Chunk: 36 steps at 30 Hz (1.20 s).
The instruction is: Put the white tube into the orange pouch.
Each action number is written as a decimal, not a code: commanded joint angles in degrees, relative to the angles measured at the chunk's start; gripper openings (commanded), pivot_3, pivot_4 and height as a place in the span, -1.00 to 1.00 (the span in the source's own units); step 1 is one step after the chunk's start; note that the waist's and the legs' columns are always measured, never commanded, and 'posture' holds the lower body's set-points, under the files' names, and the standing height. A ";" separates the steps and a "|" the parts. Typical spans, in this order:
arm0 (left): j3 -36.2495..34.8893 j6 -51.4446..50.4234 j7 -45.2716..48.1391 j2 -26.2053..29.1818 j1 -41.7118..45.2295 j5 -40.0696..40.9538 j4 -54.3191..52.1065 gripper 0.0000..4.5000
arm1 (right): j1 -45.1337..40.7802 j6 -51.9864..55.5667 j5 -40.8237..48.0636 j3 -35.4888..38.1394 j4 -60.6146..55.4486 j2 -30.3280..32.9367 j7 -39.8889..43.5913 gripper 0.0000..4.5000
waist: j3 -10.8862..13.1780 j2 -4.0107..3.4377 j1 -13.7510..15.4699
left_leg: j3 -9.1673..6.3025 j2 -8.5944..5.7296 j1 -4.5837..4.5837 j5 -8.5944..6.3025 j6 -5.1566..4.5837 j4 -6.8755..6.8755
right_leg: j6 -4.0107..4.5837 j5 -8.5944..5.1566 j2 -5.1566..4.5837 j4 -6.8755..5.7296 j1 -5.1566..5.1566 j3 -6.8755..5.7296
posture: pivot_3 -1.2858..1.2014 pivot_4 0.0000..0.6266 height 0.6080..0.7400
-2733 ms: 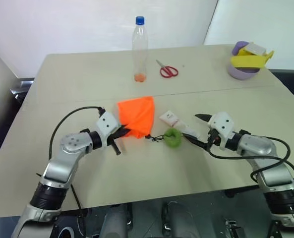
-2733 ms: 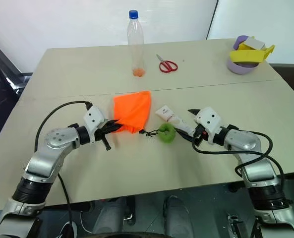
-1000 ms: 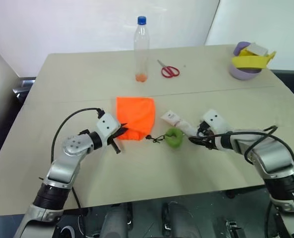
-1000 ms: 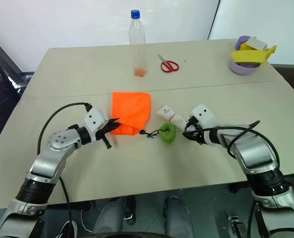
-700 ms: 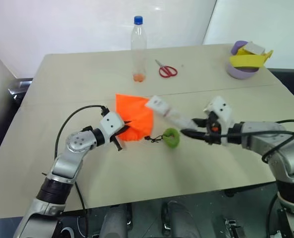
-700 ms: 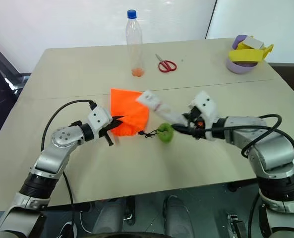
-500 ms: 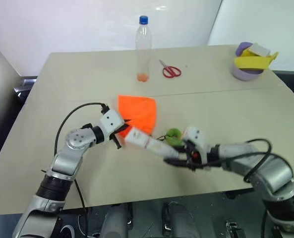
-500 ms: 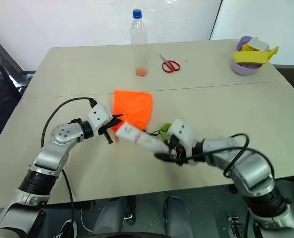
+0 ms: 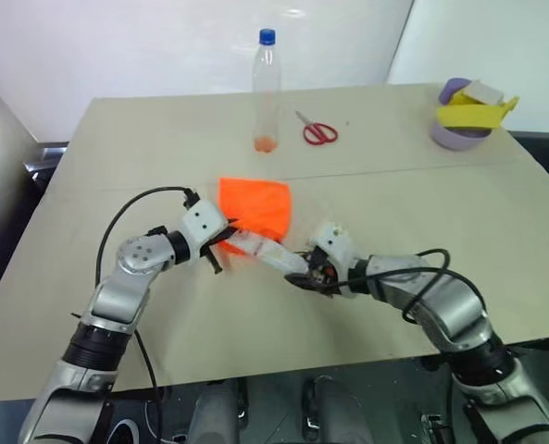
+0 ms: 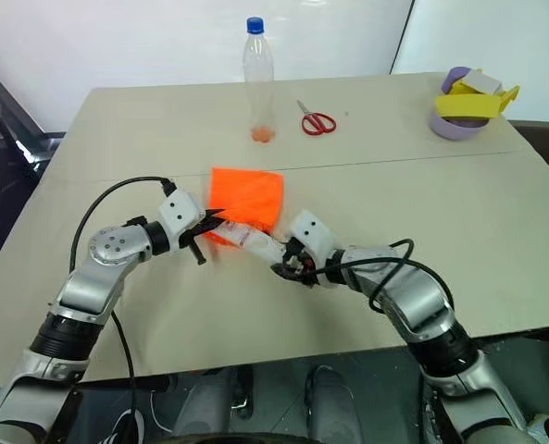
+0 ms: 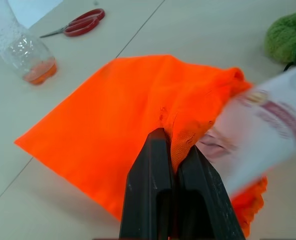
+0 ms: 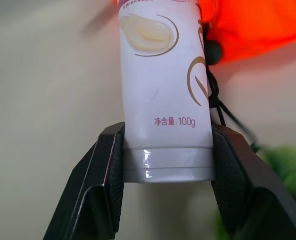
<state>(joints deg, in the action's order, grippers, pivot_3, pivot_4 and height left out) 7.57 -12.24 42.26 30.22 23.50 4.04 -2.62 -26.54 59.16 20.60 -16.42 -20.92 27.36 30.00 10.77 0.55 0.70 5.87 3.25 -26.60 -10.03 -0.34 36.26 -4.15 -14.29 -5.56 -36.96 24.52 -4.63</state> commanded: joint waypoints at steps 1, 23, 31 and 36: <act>0.08 -0.44 0.64 -0.16 -1.07 0.88 -3.68 -1.00 | -0.16 1.38 0.08 1.04 -3.22 -0.60 -1.26 -0.19 | 0.00 0.00 0.01 | 0.01 0.00 0.00 0.00 0.00 -0.01 | 0.00 0.00 0.00 0.01 0.00 0.00 | 0.03 -0.52 1.00; 0.38 -4.40 -0.84 -3.48 -4.08 2.08 -8.12 -1.00 | -8.16 7.26 -7.51 4.43 10.55 -23.78 -22.73 -0.19 | 0.00 -0.01 -1.50 | 0.22 0.31 0.03 -0.04 0.15 -0.01 | 0.12 0.09 0.12 -0.02 0.06 -0.03 | 0.03 -0.52 1.00; -0.55 -3.70 -0.26 -2.34 -3.54 2.14 -6.53 -1.00 | -11.04 6.83 -7.63 8.58 15.42 -29.12 -25.08 -0.19 | 0.00 -0.02 -1.63 | 0.25 0.35 0.03 -0.04 0.19 -0.02 | 0.12 0.09 0.16 -0.02 0.08 -0.02 | 0.03 -0.52 1.00; -0.56 -3.96 -0.87 -2.90 -3.54 2.44 -7.03 -1.00 | -13.32 3.26 -7.20 7.14 20.00 -28.60 -20.95 -0.19 | 0.00 -0.02 -1.72 | 0.25 0.38 0.04 -0.06 0.22 -0.04 | 0.19 0.12 0.16 -0.02 0.11 -0.03 | 0.03 -0.52 1.00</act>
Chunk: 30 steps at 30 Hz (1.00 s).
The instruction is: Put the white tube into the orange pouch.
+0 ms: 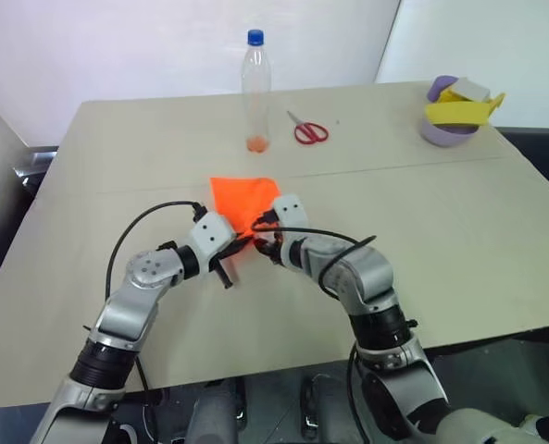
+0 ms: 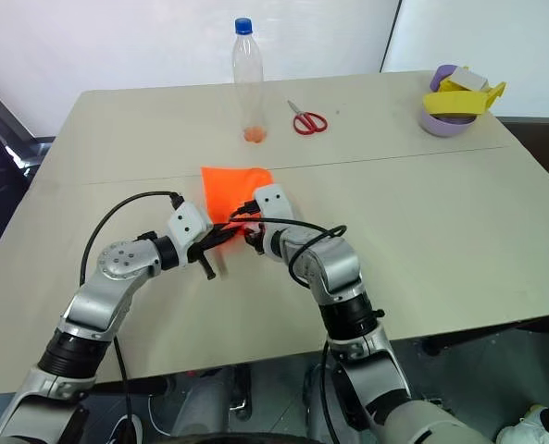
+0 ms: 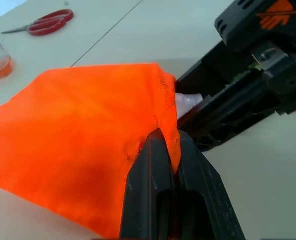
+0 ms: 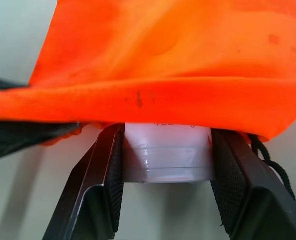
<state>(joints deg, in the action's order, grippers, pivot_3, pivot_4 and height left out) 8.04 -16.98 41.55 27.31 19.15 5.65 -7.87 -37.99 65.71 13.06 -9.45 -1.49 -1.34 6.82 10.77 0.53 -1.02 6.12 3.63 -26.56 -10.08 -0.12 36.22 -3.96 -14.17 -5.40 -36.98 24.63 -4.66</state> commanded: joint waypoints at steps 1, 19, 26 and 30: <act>-0.98 0.66 -0.20 -0.03 0.76 0.84 -2.00 -1.00 | -1.83 -3.74 0.60 0.46 1.00 0.02 2.73 -0.19 | 0.00 0.00 0.01 | 0.00 0.00 0.00 0.00 0.00 -0.01 | 0.00 0.00 0.00 0.00 0.01 0.00 | 0.03 -0.52 1.00; -1.11 0.96 -0.72 0.04 -0.23 0.79 -1.84 -1.00 | -1.06 -6.25 0.30 -3.97 -0.57 1.83 10.82 0.99 | 0.00 -0.01 -0.02 | 0.04 0.04 0.00 0.00 0.01 -0.04 | 0.00 -0.01 0.01 0.02 0.04 0.01 | 0.03 -0.52 1.00; -1.75 0.88 -1.44 0.01 -1.18 0.97 -1.62 -1.00 | 0.48 -2.04 2.27 -3.11 -6.98 5.36 14.23 0.99 | 0.00 -0.01 0.06 | 0.06 0.03 -0.09 -0.01 0.02 -0.10 | 0.01 -0.01 -0.06 0.12 0.13 0.00 | 0.03 -0.52 1.00; -1.72 1.33 -1.36 0.03 -1.42 1.02 -1.45 -1.00 | 0.64 0.12 4.72 -4.20 -12.11 9.96 18.42 0.99 | 0.00 -0.01 0.16 | 0.06 0.02 -0.35 0.01 0.00 -0.10 | 0.00 0.00 -0.05 0.12 0.37 0.00 | 0.03 -0.52 1.00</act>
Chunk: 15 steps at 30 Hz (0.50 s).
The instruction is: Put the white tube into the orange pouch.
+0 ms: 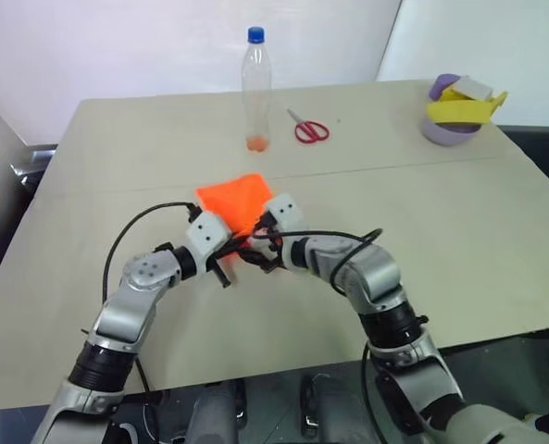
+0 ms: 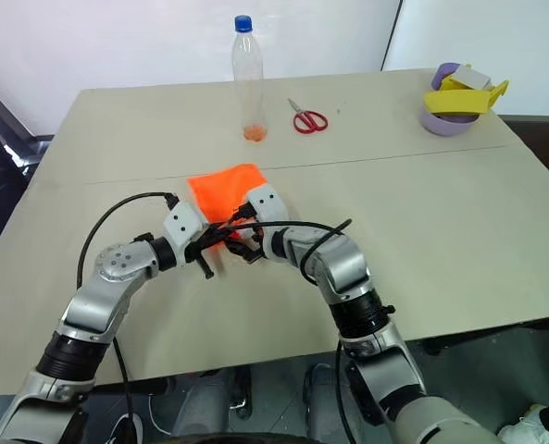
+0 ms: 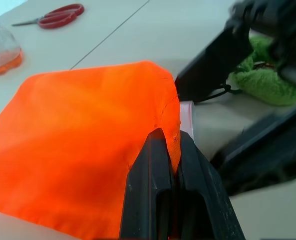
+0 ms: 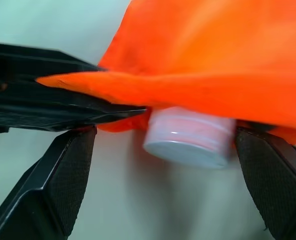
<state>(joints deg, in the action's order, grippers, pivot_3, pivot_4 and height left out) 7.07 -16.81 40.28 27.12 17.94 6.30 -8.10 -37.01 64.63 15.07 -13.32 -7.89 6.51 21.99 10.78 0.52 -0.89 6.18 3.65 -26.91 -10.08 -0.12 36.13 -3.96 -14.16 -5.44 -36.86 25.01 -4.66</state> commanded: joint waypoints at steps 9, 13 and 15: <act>-0.82 2.40 0.43 1.35 -1.01 -0.20 -0.71 -1.00 | 2.79 2.94 9.10 1.49 -15.82 14.88 12.33 0.99 | 0.00 0.00 0.19 | -0.02 -0.01 -0.24 0.07 -0.13 0.08 | -0.10 0.06 0.04 0.00 0.17 -0.03 | 0.03 -0.52 1.00; -1.12 2.72 1.06 2.71 -1.87 0.03 -1.10 -1.00 | 4.94 -0.34 9.17 1.86 -19.02 21.75 15.23 0.99 | 0.00 0.01 0.20 | -0.03 -0.01 -0.24 0.07 -0.12 0.09 | -0.01 0.01 0.03 0.00 0.19 -0.03 | 0.03 -0.52 1.00; -1.04 2.71 1.15 2.98 -1.80 0.06 -1.18 -1.00 | 5.94 -2.77 8.91 1.43 -19.58 25.03 17.14 0.99 | 0.00 0.00 0.22 | -0.03 -0.01 -0.25 0.07 -0.11 0.08 | 0.00 0.00 0.03 0.01 0.21 -0.04 | 0.03 -0.52 1.00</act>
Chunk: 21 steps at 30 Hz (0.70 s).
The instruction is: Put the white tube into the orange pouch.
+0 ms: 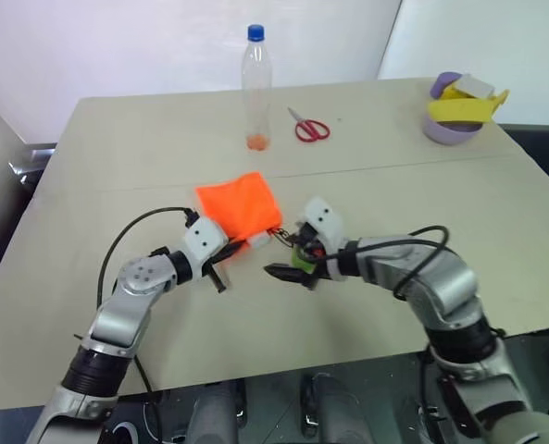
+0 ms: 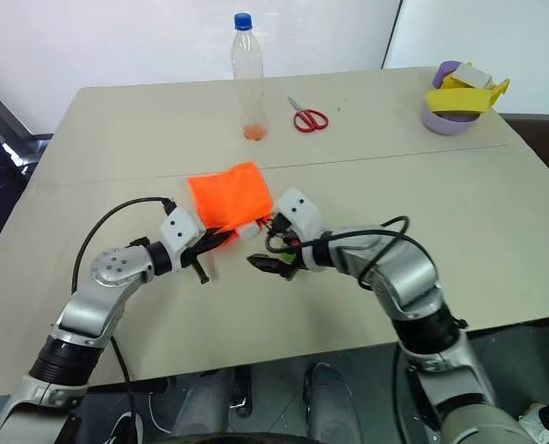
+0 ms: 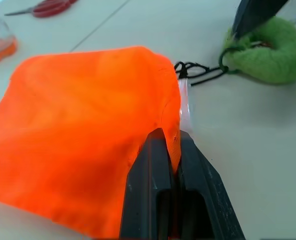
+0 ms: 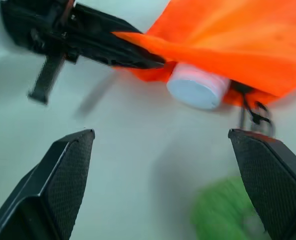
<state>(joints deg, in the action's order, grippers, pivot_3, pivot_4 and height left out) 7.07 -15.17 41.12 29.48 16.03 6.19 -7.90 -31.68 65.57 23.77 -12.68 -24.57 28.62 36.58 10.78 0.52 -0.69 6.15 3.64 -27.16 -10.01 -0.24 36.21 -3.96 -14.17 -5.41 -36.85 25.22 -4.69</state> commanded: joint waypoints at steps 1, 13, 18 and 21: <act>-0.98 1.00 0.37 0.65 0.22 0.29 -1.41 -1.00 | 1.24 -5.46 -0.41 0.62 -2.60 4.87 3.46 0.99 | 0.00 0.01 0.03 | 0.00 0.00 0.00 0.00 0.00 0.00 | 0.00 0.00 -0.01 0.00 0.00 0.00 | 0.03 -0.52 1.00; -1.21 5.22 3.98 3.33 0.29 0.43 2.62 -1.00 | 4.21 -16.97 -9.80 -7.58 3.97 9.73 4.84 0.99 | 0.00 0.01 0.04 | -0.02 0.05 0.00 0.02 -0.02 0.02 | 0.01 0.00 0.10 0.00 0.01 0.00 | 0.03 -0.52 1.00; -0.78 5.65 3.69 3.09 -0.19 0.49 2.17 -1.00 | 4.80 -18.94 -13.44 -9.42 8.10 9.87 4.25 0.99 | -0.02 0.04 0.09 | -0.01 -0.02 0.00 0.01 -0.02 0.06 | 0.00 0.01 0.00 0.03 -0.04 0.00 | 0.03 -0.52 1.00; -0.87 6.00 3.46 2.99 -0.24 0.49 2.26 -1.00 | 4.52 -18.77 -13.36 -8.62 8.95 9.37 4.46 0.62 | -0.02 0.03 0.09 | -0.02 0.00 0.08 0.01 -0.01 0.08 | 0.00 0.01 0.02 -0.02 -0.10 0.00 | 0.03 -0.52 1.00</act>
<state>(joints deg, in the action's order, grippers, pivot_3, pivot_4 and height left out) 7.09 -10.31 44.75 32.45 15.93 6.70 -4.56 -27.20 46.25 11.93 -21.83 -17.00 37.55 41.36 10.76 0.56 -0.60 6.12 3.64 -27.05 -10.00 -0.24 36.30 -3.95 -14.15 -5.39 -36.88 25.09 -4.69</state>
